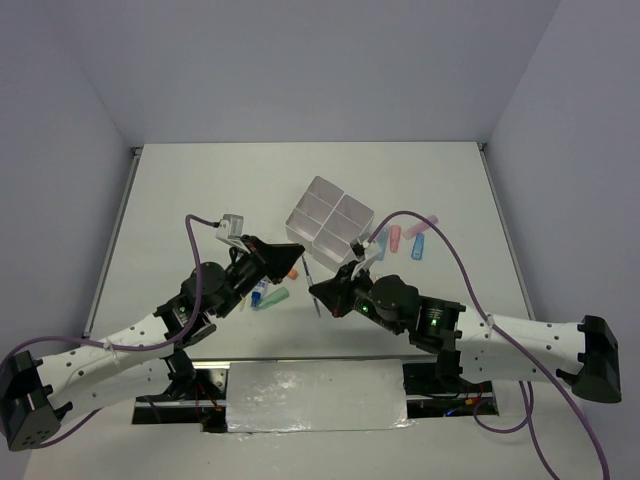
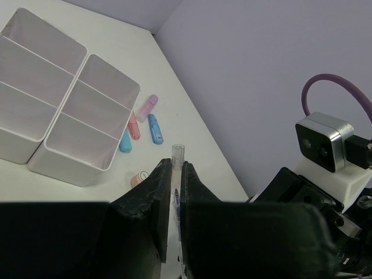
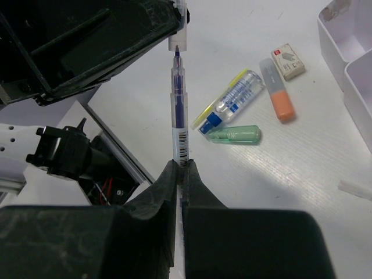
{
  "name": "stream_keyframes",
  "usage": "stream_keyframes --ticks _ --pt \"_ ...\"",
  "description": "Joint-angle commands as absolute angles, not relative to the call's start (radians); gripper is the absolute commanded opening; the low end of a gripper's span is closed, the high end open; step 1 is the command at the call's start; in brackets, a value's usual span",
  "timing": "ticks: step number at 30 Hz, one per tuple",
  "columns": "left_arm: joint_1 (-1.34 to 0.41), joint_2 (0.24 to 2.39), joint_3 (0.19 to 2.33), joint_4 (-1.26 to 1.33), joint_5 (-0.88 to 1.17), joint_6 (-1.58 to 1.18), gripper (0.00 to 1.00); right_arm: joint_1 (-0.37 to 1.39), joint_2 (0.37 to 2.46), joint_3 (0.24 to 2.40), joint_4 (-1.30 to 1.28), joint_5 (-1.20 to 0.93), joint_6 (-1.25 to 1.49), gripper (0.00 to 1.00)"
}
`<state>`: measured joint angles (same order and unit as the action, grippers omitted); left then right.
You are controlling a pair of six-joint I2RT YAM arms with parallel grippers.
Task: Sort the stationery into containers
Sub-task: Close the pen cap on the pen.
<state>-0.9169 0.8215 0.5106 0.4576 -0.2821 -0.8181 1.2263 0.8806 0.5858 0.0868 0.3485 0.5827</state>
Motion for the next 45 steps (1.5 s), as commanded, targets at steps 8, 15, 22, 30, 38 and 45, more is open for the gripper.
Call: stream_keyframes --ticks 8,15,22,30,38,45 --pt "-0.919 0.824 0.500 0.525 -0.282 -0.830 0.00 1.235 0.888 0.640 0.115 0.391 0.584 0.00" --pt "-0.917 0.818 0.480 0.549 -0.255 -0.861 0.00 1.235 0.907 0.653 0.149 0.428 0.586 0.00" --pt "-0.917 0.819 0.477 0.549 -0.241 -0.868 0.00 1.233 0.916 0.681 0.198 0.460 0.571 0.00" --pt "-0.917 0.828 0.485 0.545 -0.196 -0.877 0.00 1.235 0.913 0.664 0.351 0.525 0.499 0.00" --pt "-0.919 0.816 0.558 0.428 -0.167 -0.824 0.26 1.235 0.916 0.660 0.462 0.459 0.298 0.00" --pt "-0.919 0.798 0.618 0.357 -0.172 -0.769 0.45 1.233 0.919 0.664 0.451 0.433 0.301 0.00"
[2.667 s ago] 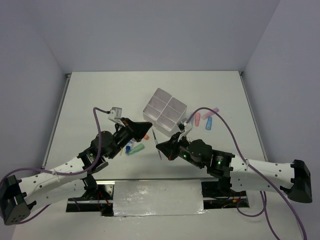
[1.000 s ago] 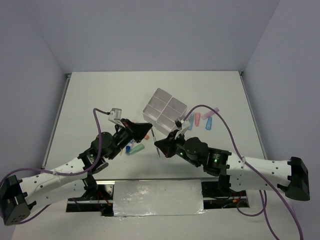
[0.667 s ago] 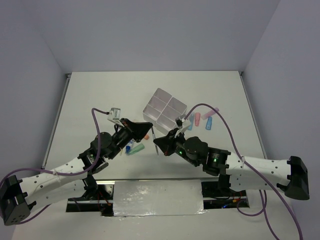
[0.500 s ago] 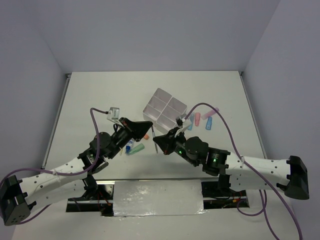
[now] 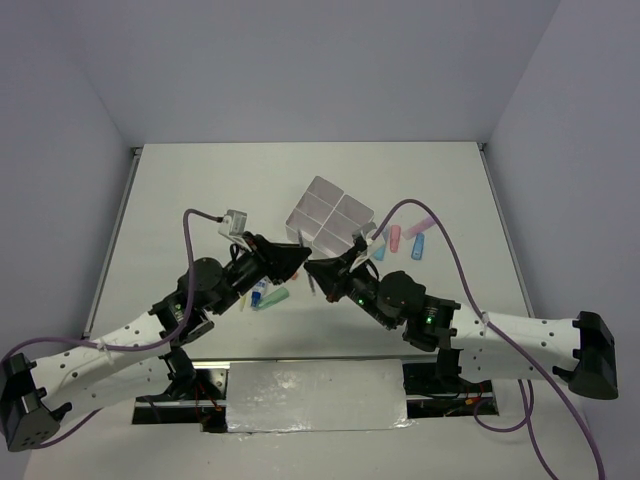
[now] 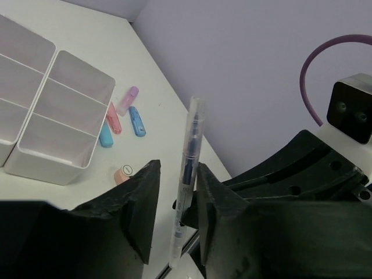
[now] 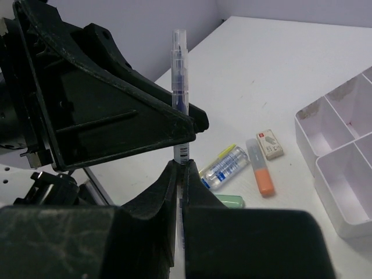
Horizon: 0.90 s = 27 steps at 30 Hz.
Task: Sort the stationery into containers
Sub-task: Close the pen cap on the pen.
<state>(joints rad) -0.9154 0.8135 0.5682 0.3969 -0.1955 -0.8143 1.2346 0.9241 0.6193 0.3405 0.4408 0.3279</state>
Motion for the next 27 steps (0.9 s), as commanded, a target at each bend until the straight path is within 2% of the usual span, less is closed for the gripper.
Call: stream_keyframes --ticks 1,2,4,5,6,7,8,9,10,12,14,15,17,18,19,21,22,23,24,25,27 --pt "-0.919 0.796 0.626 0.359 -0.172 -0.764 0.41 1.235 0.923 0.666 0.445 0.433 0.302 0.00" --pt "-0.919 0.796 0.630 0.359 -0.170 -0.758 0.31 1.235 0.925 0.670 0.443 0.430 0.304 0.00" --pt "-0.919 0.795 0.646 0.354 -0.170 -0.750 0.20 1.235 0.931 0.672 0.445 0.414 0.305 0.00" --pt "-0.917 0.795 0.650 0.353 -0.167 -0.744 0.06 1.235 0.931 0.670 0.446 0.408 0.305 0.00" --pt "-0.917 0.795 0.653 0.353 -0.157 -0.735 0.01 1.232 0.933 0.669 0.449 0.397 0.304 0.00" --pt "-0.919 0.795 0.666 0.350 -0.149 -0.712 0.00 1.235 0.937 0.667 0.449 0.368 0.293 0.00" --pt "-0.919 0.793 0.669 0.354 -0.135 -0.698 0.00 1.233 0.937 0.670 0.442 0.342 0.287 0.05" --pt "-0.919 0.789 0.672 0.359 -0.102 -0.665 0.00 1.233 0.939 0.672 0.425 0.307 0.270 0.24" --pt "-0.919 0.782 0.670 0.367 -0.080 -0.648 0.00 1.235 0.940 0.673 0.411 0.289 0.270 0.32" --pt "-0.917 0.761 0.669 0.397 -0.031 -0.609 0.00 1.232 0.943 0.678 0.385 0.265 0.255 0.40" --pt "-0.919 0.747 0.675 0.403 0.030 -0.566 0.00 1.232 0.940 0.678 0.357 0.244 0.253 0.42" --pt "-0.919 0.747 0.683 0.405 0.052 -0.548 0.00 1.233 0.936 0.675 0.357 0.238 0.256 0.42" --pt "-0.917 0.747 0.693 0.403 0.100 -0.537 0.00 1.232 0.916 0.660 0.367 0.233 0.261 0.30" --pt "-0.919 0.749 0.701 0.403 0.109 -0.535 0.00 1.233 0.901 0.658 0.367 0.238 0.262 0.24" --pt "-0.917 0.752 0.703 0.405 0.120 -0.534 0.00 1.232 0.893 0.654 0.367 0.242 0.259 0.12" --pt "-0.919 0.758 0.715 0.387 0.121 -0.523 0.00 1.232 0.874 0.653 0.364 0.250 0.262 0.00" --pt "-0.919 0.762 0.718 0.377 0.109 -0.519 0.08 1.232 0.868 0.650 0.356 0.253 0.264 0.00" --pt "-0.919 0.765 0.724 0.371 0.095 -0.515 0.20 1.233 0.856 0.647 0.359 0.249 0.262 0.00" --pt "-0.919 0.767 0.727 0.353 0.077 -0.518 0.54 1.232 0.853 0.643 0.364 0.249 0.264 0.00" --pt "-0.919 0.765 0.730 0.348 0.060 -0.522 0.65 1.233 0.851 0.637 0.365 0.249 0.264 0.00" --pt "-0.919 0.764 0.744 0.342 0.035 -0.520 0.74 1.232 0.854 0.634 0.359 0.256 0.264 0.00"
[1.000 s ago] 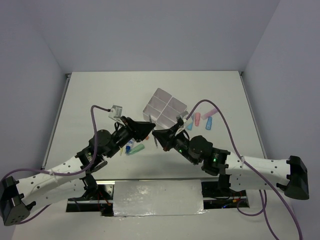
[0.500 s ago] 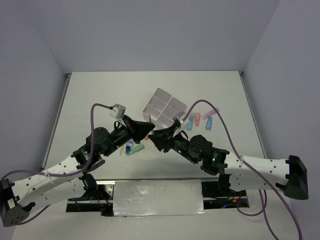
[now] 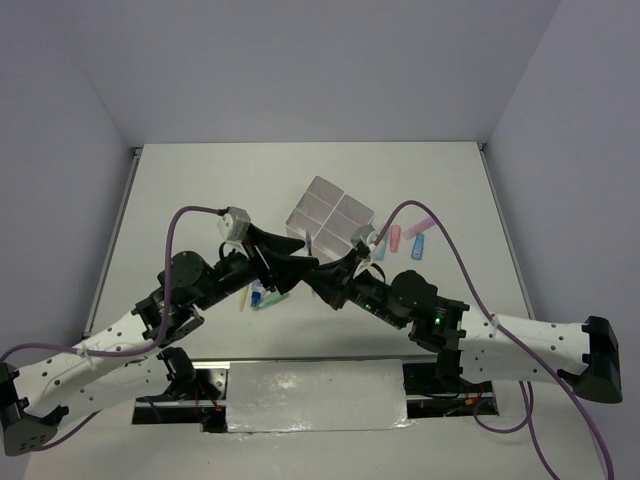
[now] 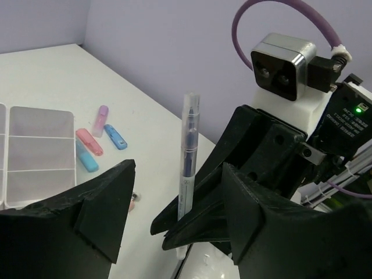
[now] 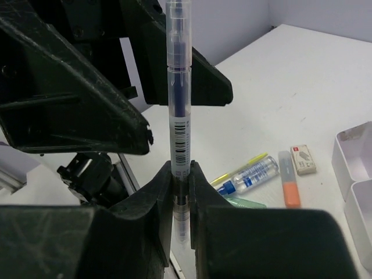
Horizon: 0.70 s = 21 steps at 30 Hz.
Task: Sort the stationery into containers
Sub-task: Close the pen cap on the pen.
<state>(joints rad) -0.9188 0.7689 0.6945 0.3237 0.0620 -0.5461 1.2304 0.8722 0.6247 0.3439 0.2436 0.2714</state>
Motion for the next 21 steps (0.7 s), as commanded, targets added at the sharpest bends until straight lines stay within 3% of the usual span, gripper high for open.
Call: stream_keyframes --ticks 1,11,12,21 --pt "-0.917 0.764 0.755 0.338 0.026 -0.519 0.74 1.233 0.857 0.634 0.356 0.256 0.264 0.00" --pt "-0.919 0.802 0.870 0.319 0.005 -0.485 0.63 1.232 0.887 0.650 0.330 0.245 0.259 0.00" --pt "-0.919 0.811 0.873 0.321 0.005 -0.483 0.57 1.232 0.888 0.650 0.330 0.242 0.259 0.00" --pt "-0.919 0.842 0.871 0.308 0.005 -0.492 0.40 1.232 0.885 0.658 0.321 0.239 0.256 0.00"
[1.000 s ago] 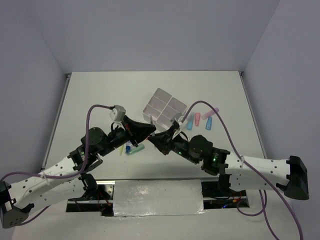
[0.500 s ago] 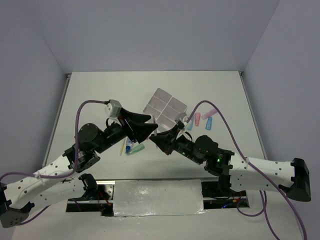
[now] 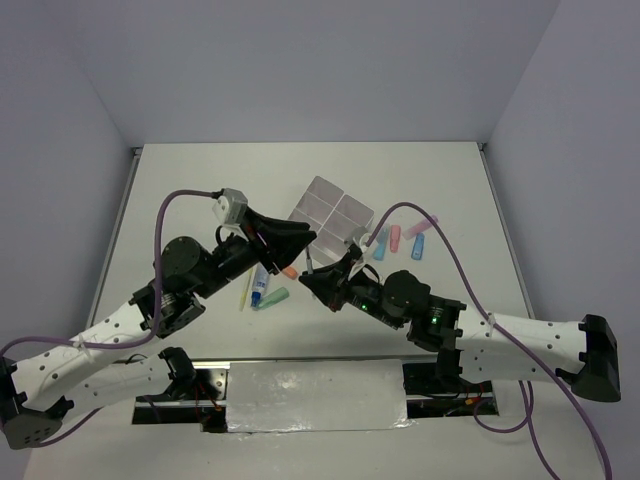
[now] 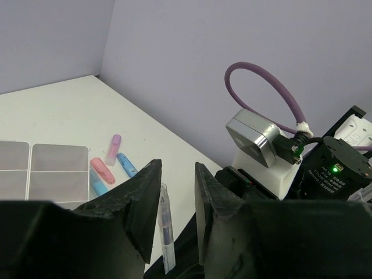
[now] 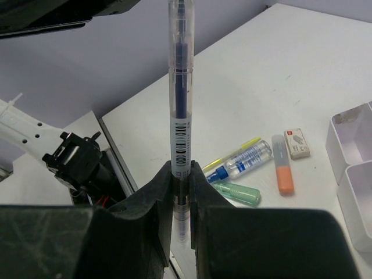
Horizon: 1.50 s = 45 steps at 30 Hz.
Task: Sort the stationery into containers
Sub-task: Close the pen cap on the pen.
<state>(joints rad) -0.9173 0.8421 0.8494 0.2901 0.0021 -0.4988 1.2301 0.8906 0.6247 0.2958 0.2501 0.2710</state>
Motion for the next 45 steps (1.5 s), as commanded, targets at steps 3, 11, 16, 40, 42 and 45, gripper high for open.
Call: stream_keyframes --ticks 3,11,16,40,42,45 --pt "-0.919 0.842 0.859 0.304 -0.026 -0.497 0.36 1.232 0.882 0.661 0.318 0.252 0.256 0.00" --pt "-0.919 0.844 0.838 0.287 -0.043 -0.505 0.43 1.232 0.891 0.690 0.307 0.256 0.245 0.00" --pt "-0.919 0.838 0.844 0.265 -0.069 -0.492 0.43 1.233 0.881 0.686 0.308 0.256 0.245 0.00" --pt "-0.922 0.867 0.718 0.293 0.072 -0.564 0.00 1.189 0.949 0.941 0.324 0.293 0.120 0.00" --pt "-0.925 0.864 0.672 0.308 0.084 -0.586 0.00 1.163 0.980 0.986 0.325 0.264 0.100 0.00" --pt "-0.952 0.862 0.629 0.322 0.083 -0.600 0.00 1.105 1.017 1.078 0.325 0.183 0.121 0.00"
